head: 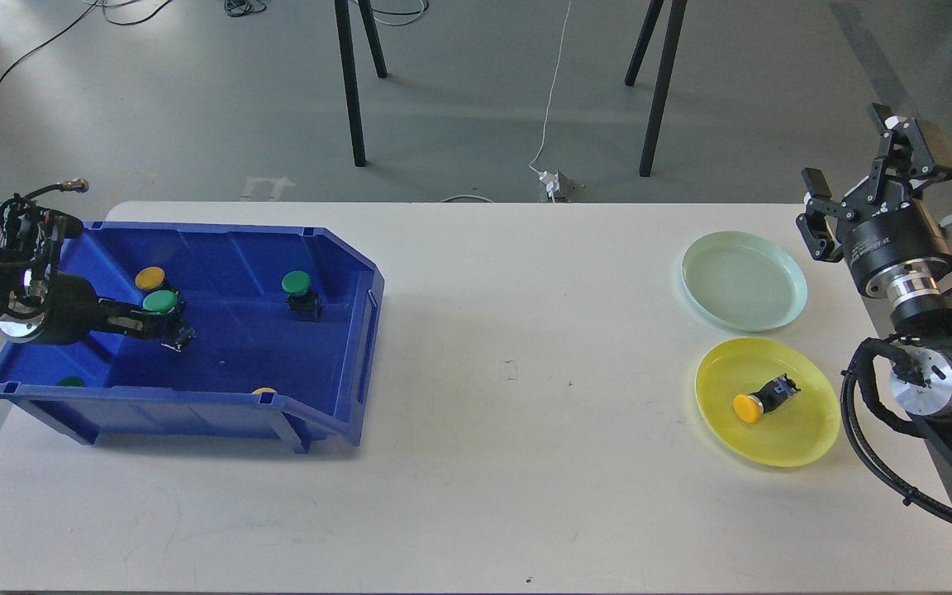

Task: Pass button and place on color plate
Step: 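Grasp the green-capped button with the left gripper and lift it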

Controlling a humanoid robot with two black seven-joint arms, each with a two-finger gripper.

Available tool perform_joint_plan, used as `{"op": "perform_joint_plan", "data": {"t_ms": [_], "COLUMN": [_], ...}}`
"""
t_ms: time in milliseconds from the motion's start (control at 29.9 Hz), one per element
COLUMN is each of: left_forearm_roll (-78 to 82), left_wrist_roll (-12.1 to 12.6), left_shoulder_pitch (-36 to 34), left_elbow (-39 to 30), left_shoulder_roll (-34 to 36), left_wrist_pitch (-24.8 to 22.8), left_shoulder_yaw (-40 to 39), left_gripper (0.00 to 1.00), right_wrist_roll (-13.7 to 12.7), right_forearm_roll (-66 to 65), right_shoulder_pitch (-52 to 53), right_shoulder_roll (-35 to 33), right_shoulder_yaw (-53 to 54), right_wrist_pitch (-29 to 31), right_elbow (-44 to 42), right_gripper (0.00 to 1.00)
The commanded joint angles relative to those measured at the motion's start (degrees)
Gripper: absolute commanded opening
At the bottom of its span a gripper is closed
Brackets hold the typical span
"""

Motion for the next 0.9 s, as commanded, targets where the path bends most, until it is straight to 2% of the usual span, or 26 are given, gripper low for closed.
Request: {"op": "perform_joint_plan", "data": {"t_ms": [0,268,502,636,870], "left_forearm_roll": [-0.11,-1.95,-10.65,-18.38,-26.91], "left_wrist_roll": [0.02,0.02,0.02,0.02,0.02], "left_shoulder_pitch": [-1.12,-5.52,-5.61,-5.52,-6.4], "left_elbow": [-4.56,-15.54,-27.5,-29.09,-28.13], "left_shoulder_roll": [4.45,13.67,22.38,21.17,10.01], "left_wrist_pitch": [-0.01,-0.01,-0.01,-0.01,-0.01], "left_shoulder_yaw": [-0.31,-3.38,-16.46,-21.4,-21.85], "left_gripper": [0.26,0.26,0.26,0.27,0.27], "right_wrist_roll": [-0.07,-0.07,0.02,-0.07,0.01], "right_forearm_roll": [0.0,0.0,0.0,0.0,0.0], "right_shoulder_pitch": [0.0,0.0,0.0,0.0,0.09], "right_shoulder_roll": [0.03,0.03,0.03,0.03,-0.67], "right_shoulder_yaw": [0.0,0.0,0.08,0.0,-0.18], "right_wrist_pitch": [0.0,0.0,0.0,0.0,0.09], "right_elbow": [-0.02,-0.1,-0.02,0.07,0.07], "right_gripper": [0.95,0.95,0.95,0.95,0.95]}}
